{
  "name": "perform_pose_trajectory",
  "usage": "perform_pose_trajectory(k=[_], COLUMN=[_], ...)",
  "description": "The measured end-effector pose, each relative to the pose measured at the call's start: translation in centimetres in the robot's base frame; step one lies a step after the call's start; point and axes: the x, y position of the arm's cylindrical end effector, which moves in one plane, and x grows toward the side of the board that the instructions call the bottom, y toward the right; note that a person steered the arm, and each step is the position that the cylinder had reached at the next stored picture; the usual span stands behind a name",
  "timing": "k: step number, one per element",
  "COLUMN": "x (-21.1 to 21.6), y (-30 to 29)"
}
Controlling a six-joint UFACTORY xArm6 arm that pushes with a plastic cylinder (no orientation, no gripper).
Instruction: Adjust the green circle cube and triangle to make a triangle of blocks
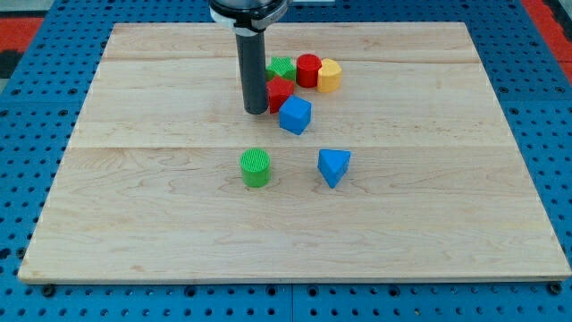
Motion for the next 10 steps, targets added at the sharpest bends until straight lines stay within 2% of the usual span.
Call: perform_pose_trajectory(k=[2, 3, 5, 6, 8, 10], x=[6.8, 8.3, 7.9, 5.8, 1.8, 1.1], y=[0.0, 2.9, 8.8, 11.0, 12.0, 11.9])
